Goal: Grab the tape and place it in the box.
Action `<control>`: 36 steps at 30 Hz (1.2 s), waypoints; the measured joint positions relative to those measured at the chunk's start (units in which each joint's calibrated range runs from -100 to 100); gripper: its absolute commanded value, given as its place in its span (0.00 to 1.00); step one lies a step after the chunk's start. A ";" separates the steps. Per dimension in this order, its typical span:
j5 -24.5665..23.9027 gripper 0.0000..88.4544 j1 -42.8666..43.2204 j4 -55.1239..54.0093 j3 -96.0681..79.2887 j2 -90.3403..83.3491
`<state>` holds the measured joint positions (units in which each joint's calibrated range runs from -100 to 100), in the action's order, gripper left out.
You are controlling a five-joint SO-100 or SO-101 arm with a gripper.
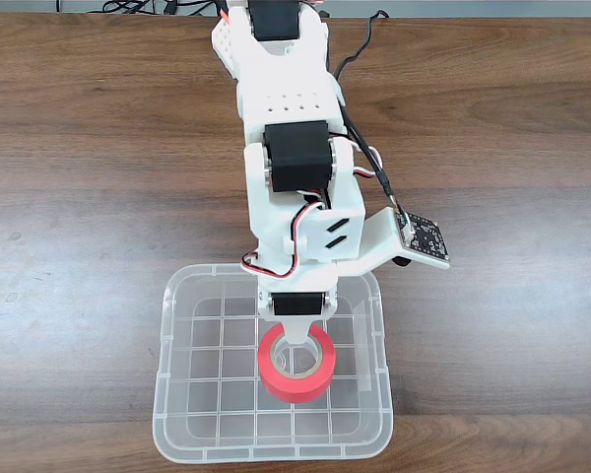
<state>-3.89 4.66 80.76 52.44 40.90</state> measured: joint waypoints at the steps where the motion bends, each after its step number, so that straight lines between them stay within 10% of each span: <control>1: 0.00 0.02 0.00 0.00 0.00 0.00; 9: 0.00 0.04 0.00 0.00 0.00 0.00; 17: -0.26 0.33 0.00 0.00 0.36 0.00; 36: -1.20 0.34 -1.80 0.00 0.81 0.00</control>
<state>-5.09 2.85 80.76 53.25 40.90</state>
